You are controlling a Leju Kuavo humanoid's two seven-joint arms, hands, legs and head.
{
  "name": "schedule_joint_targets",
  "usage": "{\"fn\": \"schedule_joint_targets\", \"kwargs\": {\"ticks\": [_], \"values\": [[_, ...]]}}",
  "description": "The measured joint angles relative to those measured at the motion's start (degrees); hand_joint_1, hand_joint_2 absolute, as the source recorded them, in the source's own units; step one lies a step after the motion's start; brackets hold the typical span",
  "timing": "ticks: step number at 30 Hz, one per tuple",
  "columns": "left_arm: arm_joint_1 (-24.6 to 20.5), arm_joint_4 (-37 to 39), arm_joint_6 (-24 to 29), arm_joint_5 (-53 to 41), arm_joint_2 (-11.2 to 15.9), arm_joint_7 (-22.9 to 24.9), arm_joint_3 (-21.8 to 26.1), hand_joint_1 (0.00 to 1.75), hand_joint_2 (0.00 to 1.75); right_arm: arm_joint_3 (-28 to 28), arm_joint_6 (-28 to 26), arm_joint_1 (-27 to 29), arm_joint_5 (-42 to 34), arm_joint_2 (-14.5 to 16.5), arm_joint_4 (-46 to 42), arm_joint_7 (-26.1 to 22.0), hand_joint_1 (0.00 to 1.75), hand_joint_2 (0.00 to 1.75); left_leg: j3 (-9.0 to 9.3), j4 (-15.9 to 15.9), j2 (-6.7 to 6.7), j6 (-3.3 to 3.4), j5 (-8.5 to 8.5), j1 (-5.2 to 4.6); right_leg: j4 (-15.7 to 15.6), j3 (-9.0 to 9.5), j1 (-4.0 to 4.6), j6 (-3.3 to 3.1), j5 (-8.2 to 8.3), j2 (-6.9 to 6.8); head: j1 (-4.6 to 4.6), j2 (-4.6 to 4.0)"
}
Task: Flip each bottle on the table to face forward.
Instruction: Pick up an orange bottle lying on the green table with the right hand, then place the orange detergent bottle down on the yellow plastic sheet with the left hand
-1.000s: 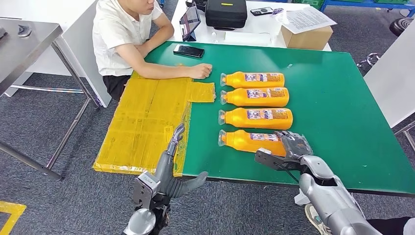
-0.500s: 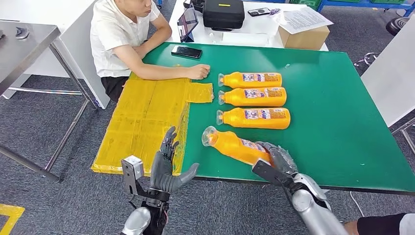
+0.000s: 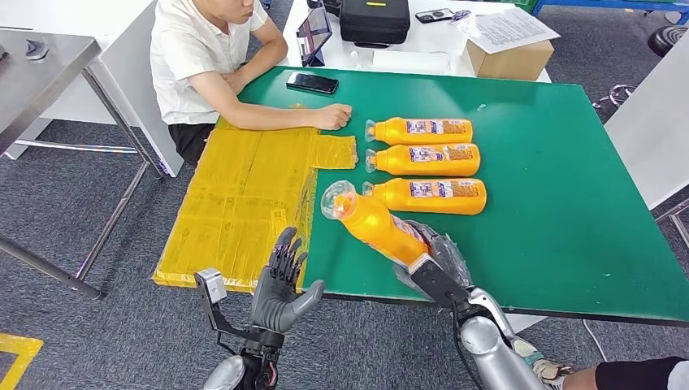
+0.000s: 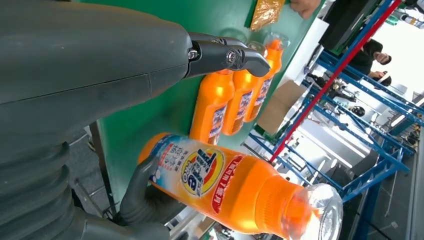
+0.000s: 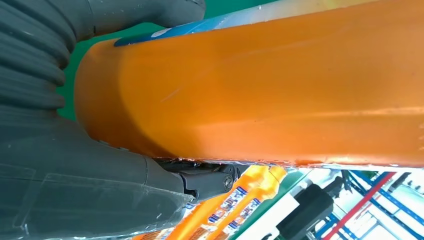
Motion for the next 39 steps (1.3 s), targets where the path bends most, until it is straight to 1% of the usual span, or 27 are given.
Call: {"fn": "schedule_joint_targets", "kwargs": {"ticks": [4, 7, 10, 12, 17, 20, 25, 32, 35, 39], "values": [[0.0, -0.3, -3.2, 0.3, 0.4, -0.5, -0.8, 0.0, 1.75, 0.0, -0.4, -0.1, -0.3, 0.9, 0.0, -0.3, 1.72, 1.75, -0.01, 0.0, 0.0, 0.0, 0.0, 0.01, 0.0, 0.0, 0.0, 0.0, 0.0, 0.0, 0.01, 0.0], [-0.1, -0.6, -5.5, -2.2, 0.6, -1.4, -2.0, 0.0, 1.75, 0.7, -0.4, -0.5, 0.3, 2.0, 0.5, -0.2, 1.71, 1.75, -0.01, 0.0, 0.01, 0.0, 0.0, 0.01, 0.0, -0.01, 0.01, 0.0, 0.0, 0.01, 0.01, 0.0], [-0.7, -0.7, -5.0, -7.5, 0.9, -2.8, -3.5, 0.0, 1.75, 2.3, -0.4, -1.4, 1.6, 3.3, 1.8, 0.0, 1.71, 1.75, -0.01, 0.0, 0.0, 0.0, 0.01, 0.02, 0.0, -0.01, 0.01, 0.0, 0.0, 0.0, 0.01, 0.0], [-0.9, -0.7, -4.5, -9.0, 1.0, -3.2, -4.3, 0.0, 1.75, 3.1, -0.5, -1.6, 1.9, 4.0, 2.4, 0.0, 1.71, 1.75, -0.01, 0.0, -0.01, 0.0, 0.01, 0.02, 0.0, -0.01, 0.01, -0.01, 0.0, -0.01, 0.01, 0.0], [-1.0, -0.7, -4.3, -9.5, 1.2, -3.5, -4.7, 0.0, 1.75, 4.0, -0.6, -2.0, 2.1, 4.6, 3.4, 0.0, 1.74, 1.75, -0.02, 0.0, -0.01, 0.0, 0.01, 0.01, 0.0, -0.02, 0.0, -0.01, 0.0, -0.01, 0.01, 0.0], [-1.0, -0.6, -3.8, -10.3, 1.3, -2.8, -5.0, 0.0, 1.75, 4.6, -0.6, -2.1, 2.5, 5.0, 3.8, 0.0, 1.75, 1.75, -0.03, 0.0, -0.01, 0.0, 0.0, 0.0, 0.0, -0.02, 0.0, 0.0, -0.01, -0.02, 0.03, 0.0], [-1.9, 0.7, -2.4, -10.7, 1.4, -1.5, -5.2, 0.0, 1.75, 7.3, -2.6, -2.2, 4.7, 6.7, 4.5, 0.3, 1.75, 1.75, -0.04, 0.0, 0.01, -0.01, 0.0, 0.02, 0.0, -0.07, 0.01, -0.01, -0.01, -0.01, 0.01, 0.0], [-2.8, 1.7, -1.1, -7.5, 1.3, -1.0, -4.5, 0.0, 1.75, 11.7, -6.0, -1.6, 5.6, 7.3, 3.2, -0.3, 1.75, 1.75, -0.05, 0.0, 0.02, -0.01, 0.01, 0.04, 0.0, -0.09, 0.02, -0.01, -0.01, 0.0, 0.02, 0.0], [-3.1, 1.6, -0.8, -3.7, 0.9, -0.1, -3.9, 0.0, 1.75, 13.8, -7.4, -0.4, 5.7, 7.3, 1.5, -1.3, 1.75, 1.75, -0.09, 0.0, 0.01, -0.01, 0.01, 0.03, 0.0, -0.11, 0.01, -0.01, -0.01, -0.01, 0.03, 0.0], [-2.4, 0.2, 0.3, 2.5, -0.1, 0.6, -2.3, 0.0, 1.75, 15.4, -8.8, 1.2, 4.0, 7.4, -1.2, -2.5, 1.75, 1.75, -0.15, 0.0, 0.0, -0.01, 0.0, 0.03, 0.0, -0.17, 0.01, -0.01, -0.01, -0.01, 0.03, 0.0]]}}
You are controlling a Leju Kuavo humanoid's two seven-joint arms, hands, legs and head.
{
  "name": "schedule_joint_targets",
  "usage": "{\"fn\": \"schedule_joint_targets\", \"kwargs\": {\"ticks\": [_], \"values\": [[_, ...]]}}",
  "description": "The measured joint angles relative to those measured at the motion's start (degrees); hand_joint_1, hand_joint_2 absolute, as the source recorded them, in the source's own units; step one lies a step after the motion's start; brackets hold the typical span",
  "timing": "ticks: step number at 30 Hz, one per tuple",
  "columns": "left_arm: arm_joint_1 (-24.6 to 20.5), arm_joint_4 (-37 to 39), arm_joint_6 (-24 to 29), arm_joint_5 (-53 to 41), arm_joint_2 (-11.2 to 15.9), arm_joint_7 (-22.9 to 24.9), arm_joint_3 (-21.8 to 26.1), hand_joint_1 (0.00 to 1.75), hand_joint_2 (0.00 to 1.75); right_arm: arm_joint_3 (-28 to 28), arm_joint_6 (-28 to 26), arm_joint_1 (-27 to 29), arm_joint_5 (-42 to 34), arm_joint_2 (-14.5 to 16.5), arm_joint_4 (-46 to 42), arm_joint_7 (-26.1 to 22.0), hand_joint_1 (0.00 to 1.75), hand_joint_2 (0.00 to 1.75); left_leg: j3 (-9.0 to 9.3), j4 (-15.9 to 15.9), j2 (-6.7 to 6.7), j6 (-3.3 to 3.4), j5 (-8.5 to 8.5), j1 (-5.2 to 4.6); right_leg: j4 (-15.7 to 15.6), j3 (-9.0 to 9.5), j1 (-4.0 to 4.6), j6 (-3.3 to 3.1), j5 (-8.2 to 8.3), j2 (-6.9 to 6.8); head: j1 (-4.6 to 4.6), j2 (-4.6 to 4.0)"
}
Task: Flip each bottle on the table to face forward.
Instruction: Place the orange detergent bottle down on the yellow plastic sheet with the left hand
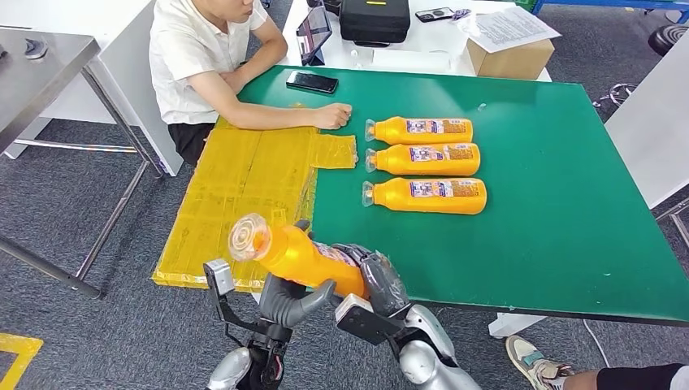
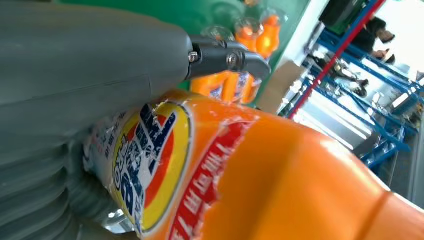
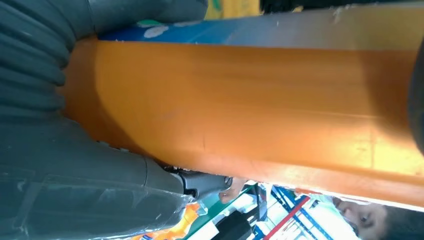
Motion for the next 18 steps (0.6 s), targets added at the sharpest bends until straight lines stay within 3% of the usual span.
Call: {"fn": "schedule_joint_targets", "kwargs": {"ticks": [11, 15, 18], "values": [[1.1, -4.0, -0.4, 4.3, -0.4, 0.4, 1.3, 0.04, 1.75, 2.0, 1.7, 0.1, -3.1, 1.3, -0.9, -0.6, 1.71, 1.75, 0.01, 0.0, 0.02, 0.0, 0.01, 0.01, 0.0, -0.01, 0.01, 0.0, 0.0, 0.01, -0.02, 0.0], [1.5, -5.4, -1.4, 3.8, -0.4, 0.0, 1.5, 1.75, 1.75, 2.3, 2.4, -0.5, -3.6, 1.6, -0.5, -0.7, 1.3, 1.75, 0.01, 0.0, 0.01, 0.0, 0.01, 0.01, 0.0, -0.01, 0.0, 0.0, 0.0, 0.01, -0.02, 0.0], [1.5, -6.0, -1.5, 1.7, -0.4, -1.1, 1.5, 1.75, 1.75, 2.6, 2.9, -0.8, -3.7, 1.8, -0.2, -0.8, 1.35, 1.75, 0.01, 0.0, 0.01, 0.0, 0.01, 0.0, 0.0, -0.02, 0.0, 0.0, 0.0, 0.01, -0.02, 0.0]]}}
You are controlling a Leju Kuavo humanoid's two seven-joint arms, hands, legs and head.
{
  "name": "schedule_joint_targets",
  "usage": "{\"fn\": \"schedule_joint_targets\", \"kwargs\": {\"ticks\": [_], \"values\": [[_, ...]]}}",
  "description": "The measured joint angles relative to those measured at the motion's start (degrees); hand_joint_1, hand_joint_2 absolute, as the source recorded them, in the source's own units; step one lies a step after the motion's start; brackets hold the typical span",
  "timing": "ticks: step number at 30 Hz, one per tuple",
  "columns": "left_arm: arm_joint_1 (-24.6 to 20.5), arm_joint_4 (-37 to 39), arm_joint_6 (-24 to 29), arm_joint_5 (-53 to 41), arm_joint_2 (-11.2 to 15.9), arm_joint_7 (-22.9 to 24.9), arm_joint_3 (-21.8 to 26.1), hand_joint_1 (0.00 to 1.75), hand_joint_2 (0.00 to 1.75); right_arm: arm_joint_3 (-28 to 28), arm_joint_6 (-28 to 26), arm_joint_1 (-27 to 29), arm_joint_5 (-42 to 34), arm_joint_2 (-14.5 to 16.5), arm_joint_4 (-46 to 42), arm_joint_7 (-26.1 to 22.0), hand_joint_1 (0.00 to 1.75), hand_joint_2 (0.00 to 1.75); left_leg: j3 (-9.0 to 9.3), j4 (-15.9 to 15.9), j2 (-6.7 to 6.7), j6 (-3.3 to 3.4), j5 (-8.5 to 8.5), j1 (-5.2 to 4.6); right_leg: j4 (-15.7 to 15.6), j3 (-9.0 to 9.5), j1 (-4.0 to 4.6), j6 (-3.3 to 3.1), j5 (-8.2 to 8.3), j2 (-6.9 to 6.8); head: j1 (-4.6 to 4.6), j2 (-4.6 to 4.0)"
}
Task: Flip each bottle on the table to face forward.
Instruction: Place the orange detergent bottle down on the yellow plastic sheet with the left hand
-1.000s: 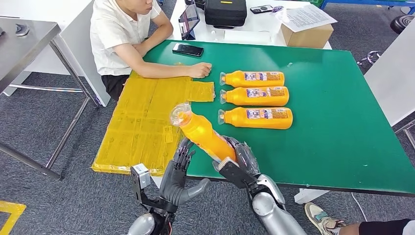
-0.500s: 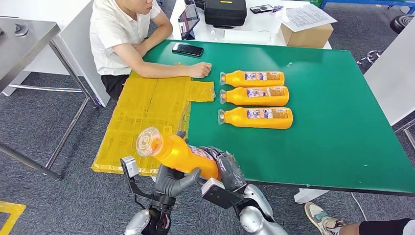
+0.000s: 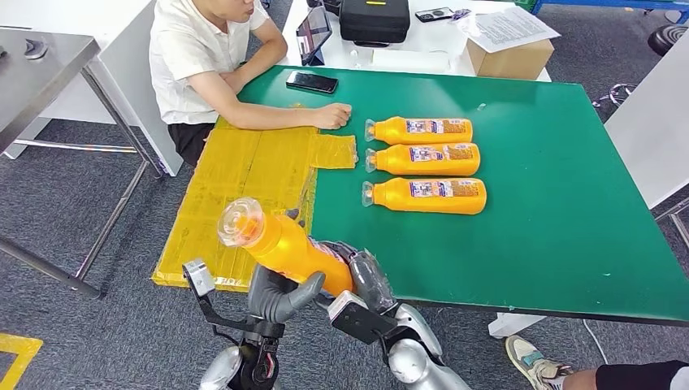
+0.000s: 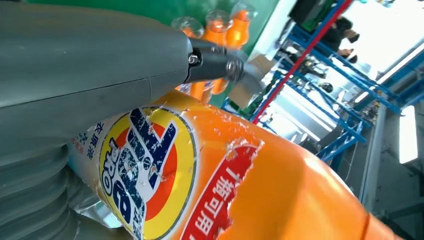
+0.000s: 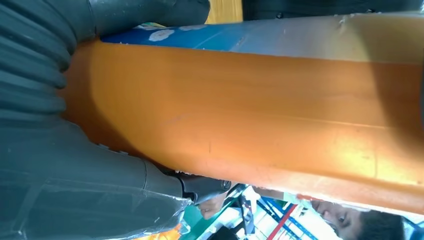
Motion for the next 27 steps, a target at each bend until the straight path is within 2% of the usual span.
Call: {"fn": "schedule_joint_targets", "kwargs": {"ticks": [1, 2, 5, 6, 11, 16, 21, 25, 27], "values": [[0.0, -0.1, 0.2, -0.7, 0.0, -0.4, 0.0, 1.75, 1.75, 0.1, 0.1, -0.1, 0.1, 0.1, 0.1, 0.0, 1.38, 1.75, 0.0, 0.0, 0.0, 0.0, 0.0, 0.0, 0.0, 0.0, 0.0, 0.0, 0.0, 0.0, 0.01, 0.0], [0.0, -0.2, 0.4, -1.4, 0.0, -0.8, 0.0, 1.75, 1.75, 0.2, 0.1, -0.2, 0.2, 0.1, 0.2, 0.0, 1.25, 1.75, 0.0, 0.0, 0.0, 0.0, 0.0, 0.0, 0.0, 0.0, 0.0, 0.0, 0.0, 0.0, 0.01, 0.0], [0.0, -0.2, 0.9, -2.7, 0.0, -1.5, 0.1, 1.75, 1.75, 0.3, 0.1, -0.3, 0.8, 0.2, 0.6, 0.1, 0.24, 1.75, 0.0, 0.0, 0.0, 0.0, 0.0, 0.0, 0.0, 0.0, 0.0, 0.0, 0.0, 0.0, 0.0, 0.0], [0.0, -0.2, 1.0, -3.0, 0.0, -1.6, 0.2, 1.75, 1.75, 0.4, 0.1, -0.4, 1.2, 0.2, 0.8, 0.2, 0.03, 1.75, 0.0, 0.0, 0.0, 0.0, 0.0, 0.0, 0.0, 0.0, 0.0, 0.0, 0.0, 0.0, -0.01, 0.0], [-0.2, -0.2, 1.7, -3.6, 0.0, -1.7, 0.8, 1.75, 1.75, 1.2, -1.2, -0.3, 3.8, 0.1, 1.8, 1.0, 0.0, 1.75, 0.0, 0.0, 0.0, 0.0, 0.0, 0.0, 0.0, 0.0, 0.01, 0.0, 0.0, 0.0, 0.0, 0.0], [-0.5, 0.0, 3.5, -5.4, 0.0, -0.9, 1.3, 1.75, 1.75, 1.9, -4.8, 0.5, 7.1, 0.1, 2.8, 1.6, 0.0, 1.75, 0.0, 0.0, 0.0, 0.0, 0.0, 0.01, 0.0, 0.0, 0.0, 0.0, 0.0, 0.0, 0.01, 0.0], [-1.4, 1.3, 6.1, -7.9, 0.2, 0.2, 2.3, 1.75, 1.75, 2.1, -11.3, 1.7, 12.0, 0.1, 3.5, 1.8, 0.0, 1.75, -0.01, 0.0, 0.0, 0.0, -0.01, 0.0, 0.0, -0.01, 0.0, 0.0, 0.0, 0.0, 0.02, 0.0], [-1.9, 2.0, 11.1, -14.9, 1.0, -1.0, 3.6, 1.75, 1.75, 1.7, -18.6, 3.8, 15.7, -0.2, 3.5, 2.1, 0.0, 1.75, 0.0, 0.0, -0.01, 0.0, -0.01, 0.01, 0.0, -0.01, 0.01, 0.0, 0.0, -0.01, 0.01, 0.0], [-2.0, 2.2, 12.4, -17.2, 1.4, -1.2, 4.3, 1.75, 1.75, 1.2, -20.3, 5.0, 16.4, -0.5, 3.2, 2.2, 0.0, 1.75, -0.01, 0.0, 0.0, -0.01, -0.01, 0.01, 0.0, -0.01, 0.01, 0.0, -0.01, 0.0, 0.01, 0.0]]}}
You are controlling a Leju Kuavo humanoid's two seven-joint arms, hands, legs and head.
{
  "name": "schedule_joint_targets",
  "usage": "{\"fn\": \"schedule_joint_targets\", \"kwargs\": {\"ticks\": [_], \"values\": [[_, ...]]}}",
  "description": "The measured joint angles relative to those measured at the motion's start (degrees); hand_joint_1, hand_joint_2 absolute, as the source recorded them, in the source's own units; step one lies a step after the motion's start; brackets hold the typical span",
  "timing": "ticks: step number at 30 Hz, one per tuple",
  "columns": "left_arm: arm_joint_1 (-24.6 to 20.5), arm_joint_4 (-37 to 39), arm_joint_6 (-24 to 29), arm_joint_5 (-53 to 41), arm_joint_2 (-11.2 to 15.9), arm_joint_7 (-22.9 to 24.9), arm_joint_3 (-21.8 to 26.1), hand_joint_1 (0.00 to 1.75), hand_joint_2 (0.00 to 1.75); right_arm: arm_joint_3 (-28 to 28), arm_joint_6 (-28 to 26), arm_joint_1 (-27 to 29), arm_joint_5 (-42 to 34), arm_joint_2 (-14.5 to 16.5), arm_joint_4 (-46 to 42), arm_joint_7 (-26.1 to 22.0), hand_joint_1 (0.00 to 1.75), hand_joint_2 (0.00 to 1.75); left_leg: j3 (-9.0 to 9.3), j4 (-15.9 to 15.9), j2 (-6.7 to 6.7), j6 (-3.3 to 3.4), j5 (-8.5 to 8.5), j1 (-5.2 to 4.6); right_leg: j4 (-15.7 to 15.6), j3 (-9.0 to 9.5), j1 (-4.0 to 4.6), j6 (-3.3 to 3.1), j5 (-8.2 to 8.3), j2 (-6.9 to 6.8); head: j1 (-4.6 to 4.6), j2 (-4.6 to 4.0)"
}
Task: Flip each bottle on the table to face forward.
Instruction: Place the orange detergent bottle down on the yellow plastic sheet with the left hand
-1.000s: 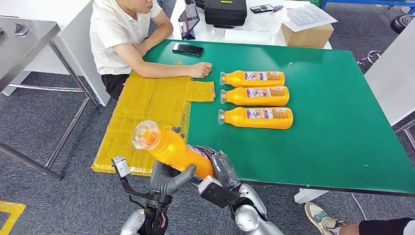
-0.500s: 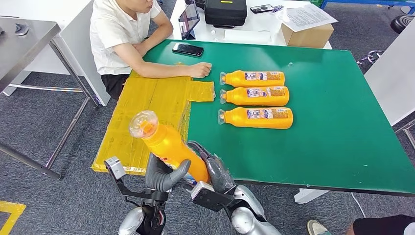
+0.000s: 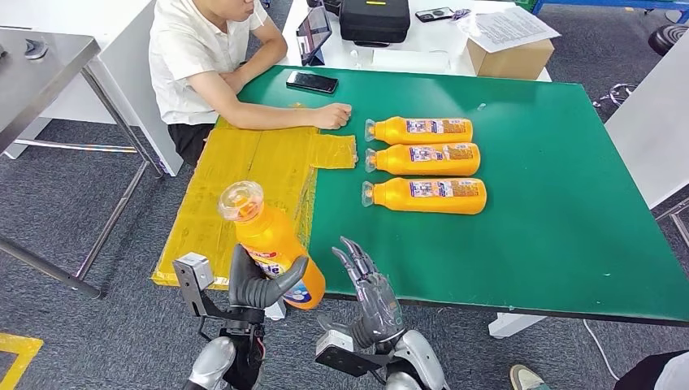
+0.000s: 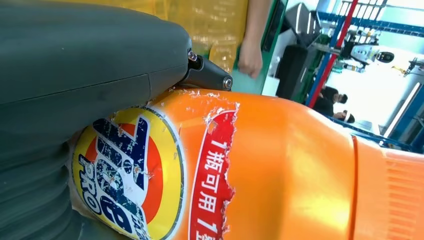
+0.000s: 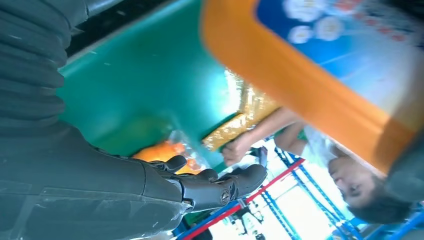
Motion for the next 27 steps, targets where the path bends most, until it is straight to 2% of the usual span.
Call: {"fn": "schedule_joint_targets", "kwargs": {"ticks": [4, 6, 9, 13, 19, 23, 25, 27], "values": [[-0.2, 0.1, 3.4, -5.6, 0.8, -0.8, 0.6, 1.74, 1.75, -1.3, -2.5, 1.8, 1.6, -0.3, -0.7, -0.4, 0.0, 1.75, 0.0, 0.0, -0.01, 0.0, 0.0, 0.0, 0.0, -0.02, 0.0, 0.0, 0.0, -0.02, 0.01, 0.0], [-0.8, 0.3, 6.7, -13.0, 1.9, -1.0, 0.6, 1.74, 1.75, -3.8, -4.1, 3.6, 3.5, 0.2, -2.4, -3.3, 0.0, 1.75, -0.01, 0.0, -0.03, 0.0, 0.0, 0.0, 0.0, -0.01, 0.0, 0.0, -0.01, -0.04, 0.02, 0.0], [-2.6, 1.7, 10.6, -26.3, 4.0, 0.8, 0.8, 1.75, 1.75, -11.8, -4.8, 7.3, 6.0, 2.8, -8.0, -11.3, 0.0, 1.75, -0.01, 0.0, -0.03, 0.0, 0.01, 0.0, 0.0, -0.03, 0.0, -0.01, -0.01, -0.04, 0.0, 0.0], [-7.9, 7.6, 11.8, -43.4, 6.9, 6.1, 0.9, 1.75, 1.75, -21.5, -5.1, 10.3, 5.0, 5.6, -18.5, -13.4, 0.0, 1.75, -0.03, 0.0, -0.13, -0.02, 0.08, 0.01, 0.0, -0.01, 0.0, -0.05, 0.02, -0.2, 0.02, 0.0], [-11.8, 12.7, 11.8, -46.3, 8.7, 7.3, 1.0, 1.75, 1.75, -27.4, -5.3, 12.1, 4.6, 7.4, -26.3, -13.6, 0.0, 1.75, -0.01, 0.0, 0.0, -0.02, 0.1, -0.01, 0.0, -0.05, 0.0, -0.18, 0.13, -0.17, 0.02, 0.0], [-12.7, 14.2, 11.5, -46.7, 9.3, 7.6, 1.0, 1.58, 1.75, -28.7, -5.3, 12.5, 4.3, 7.9, -28.2, -13.7, 0.0, 1.75, -0.02, 0.0, 0.0, -0.03, 0.1, -0.01, 0.0, -0.06, 0.0, -0.18, 0.12, -0.17, 0.01, 0.0], [-13.8, 15.4, 9.9, -48.2, 9.4, 8.5, 1.0, 1.67, 1.75, -29.0, -5.3, 12.5, 2.8, 8.1, -29.0, -13.7, 0.0, 1.75, -0.03, 0.0, -0.02, -0.03, 0.1, 0.0, 0.0, -0.07, 0.0, -0.18, 0.12, -0.18, 0.01, 0.0], [-15.9, 17.8, 6.8, -50.2, 9.5, 9.4, 1.0, 1.75, 1.75, -29.1, -5.3, 12.3, -0.1, 8.2, -29.7, -13.7, 0.0, 0.87, -0.03, 0.0, -0.05, -0.04, 0.12, 0.01, 0.0, -0.03, 0.01, -0.18, 0.12, -0.19, 0.01, 0.0]]}}
